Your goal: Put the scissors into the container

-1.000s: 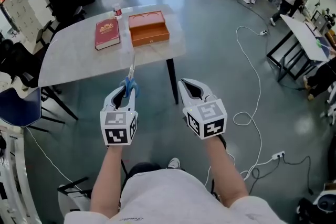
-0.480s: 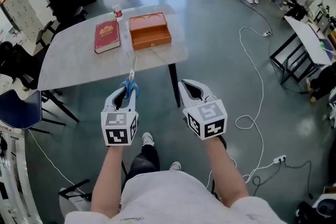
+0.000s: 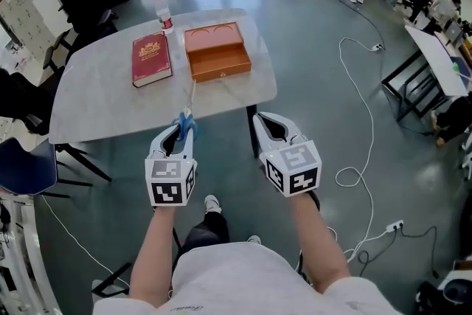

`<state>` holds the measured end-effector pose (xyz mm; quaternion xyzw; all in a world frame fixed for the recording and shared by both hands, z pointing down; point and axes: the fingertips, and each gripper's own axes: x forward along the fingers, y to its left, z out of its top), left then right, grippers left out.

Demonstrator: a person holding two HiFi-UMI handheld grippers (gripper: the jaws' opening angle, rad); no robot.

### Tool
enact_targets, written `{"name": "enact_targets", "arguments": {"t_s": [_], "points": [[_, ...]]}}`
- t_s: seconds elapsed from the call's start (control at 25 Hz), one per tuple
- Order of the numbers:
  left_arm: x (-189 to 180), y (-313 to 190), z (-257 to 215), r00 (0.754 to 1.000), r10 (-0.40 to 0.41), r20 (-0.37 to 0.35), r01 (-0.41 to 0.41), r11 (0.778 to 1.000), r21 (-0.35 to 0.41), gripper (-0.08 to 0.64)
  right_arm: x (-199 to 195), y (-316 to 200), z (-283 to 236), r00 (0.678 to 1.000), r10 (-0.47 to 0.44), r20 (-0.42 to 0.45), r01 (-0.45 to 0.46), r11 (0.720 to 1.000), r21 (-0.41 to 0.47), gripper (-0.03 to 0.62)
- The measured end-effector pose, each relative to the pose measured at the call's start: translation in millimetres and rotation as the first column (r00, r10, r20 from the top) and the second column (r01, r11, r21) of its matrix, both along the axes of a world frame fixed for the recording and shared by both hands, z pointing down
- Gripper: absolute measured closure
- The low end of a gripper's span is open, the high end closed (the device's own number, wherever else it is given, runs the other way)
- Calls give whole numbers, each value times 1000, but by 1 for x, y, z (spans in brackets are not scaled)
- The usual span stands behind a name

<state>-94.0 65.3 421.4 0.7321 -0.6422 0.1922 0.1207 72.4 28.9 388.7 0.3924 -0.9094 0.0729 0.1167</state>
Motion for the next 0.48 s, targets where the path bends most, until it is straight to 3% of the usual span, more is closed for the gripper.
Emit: {"name": "enact_targets", "arguments": {"t_s": [0.48], "points": [[-54, -69, 5, 998, 56, -37, -57, 998, -26, 479, -57, -64, -2, 998, 43, -46, -44, 999, -26, 588]]}}
